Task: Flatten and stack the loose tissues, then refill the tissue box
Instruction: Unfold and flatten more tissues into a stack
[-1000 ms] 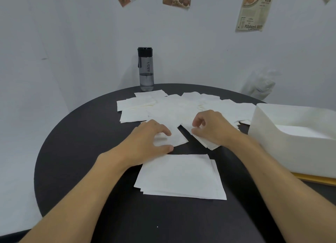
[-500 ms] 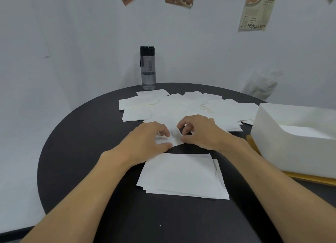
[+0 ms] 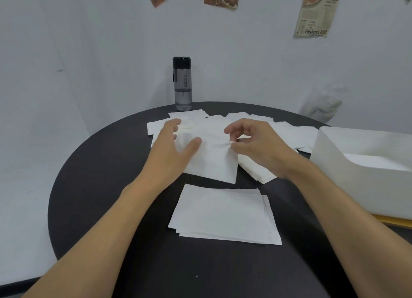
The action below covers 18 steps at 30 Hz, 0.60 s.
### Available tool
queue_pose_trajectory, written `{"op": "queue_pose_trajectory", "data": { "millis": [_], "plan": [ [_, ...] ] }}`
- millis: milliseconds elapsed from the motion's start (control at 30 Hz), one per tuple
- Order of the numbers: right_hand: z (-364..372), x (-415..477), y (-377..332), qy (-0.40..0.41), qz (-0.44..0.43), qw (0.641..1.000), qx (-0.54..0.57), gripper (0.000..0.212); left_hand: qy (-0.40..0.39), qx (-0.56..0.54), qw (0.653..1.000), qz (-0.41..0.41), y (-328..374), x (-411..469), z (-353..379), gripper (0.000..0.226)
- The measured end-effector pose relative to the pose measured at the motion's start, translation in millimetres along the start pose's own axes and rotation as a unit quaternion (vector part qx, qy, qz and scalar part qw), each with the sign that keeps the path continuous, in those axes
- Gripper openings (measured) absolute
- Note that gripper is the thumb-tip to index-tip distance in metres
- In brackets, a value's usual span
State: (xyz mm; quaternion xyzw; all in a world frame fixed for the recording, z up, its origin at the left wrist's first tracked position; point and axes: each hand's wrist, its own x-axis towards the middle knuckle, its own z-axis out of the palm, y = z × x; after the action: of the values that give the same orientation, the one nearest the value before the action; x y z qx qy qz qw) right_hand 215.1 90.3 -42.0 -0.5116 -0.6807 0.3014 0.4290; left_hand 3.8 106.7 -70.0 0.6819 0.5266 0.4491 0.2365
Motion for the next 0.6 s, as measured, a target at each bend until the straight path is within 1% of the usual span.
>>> {"op": "queue_pose_trajectory", "data": {
  "millis": [67,133,200,300,367,500,600],
  "plan": [
    [-5.1,-0.2,-2.3,0.000,-0.009,1.000,0.009,0.032,0.014,-0.072,0.996,-0.047,4.7,0.5,-2.9,0.059],
    [-9.9,-0.5,-3.9,-0.008,-0.013,1.000,-0.007,0.033,0.012,-0.125,0.989,-0.076,8.3,0.3,-6.2,0.047],
    [-15.4,-1.8,-4.8,-0.030,-0.003,0.999,-0.020,0.033,-0.013,-0.171,0.981,-0.086,10.4,-1.0,-8.8,0.035],
    [-22.0,-4.1,-4.4,-0.088,0.038,0.995,-0.020,0.029,-0.069,-0.224,0.967,-0.096,12.9,-3.1,-10.5,0.031],
    [-23.3,-4.9,-3.5,-0.114,0.056,0.991,-0.040,0.027,-0.095,-0.216,0.967,-0.096,13.2,-3.6,-11.0,0.027],
    [-26.7,-6.7,-2.9,-0.163,0.073,0.982,-0.056,0.016,-0.146,-0.195,0.966,-0.089,11.7,-3.0,-12.0,0.021],
    [-31.8,-10.6,-5.5,-0.239,0.103,0.964,-0.056,0.018,-0.198,-0.166,0.964,-0.064,11.7,-5.0,-14.6,0.019]
  ]
}}
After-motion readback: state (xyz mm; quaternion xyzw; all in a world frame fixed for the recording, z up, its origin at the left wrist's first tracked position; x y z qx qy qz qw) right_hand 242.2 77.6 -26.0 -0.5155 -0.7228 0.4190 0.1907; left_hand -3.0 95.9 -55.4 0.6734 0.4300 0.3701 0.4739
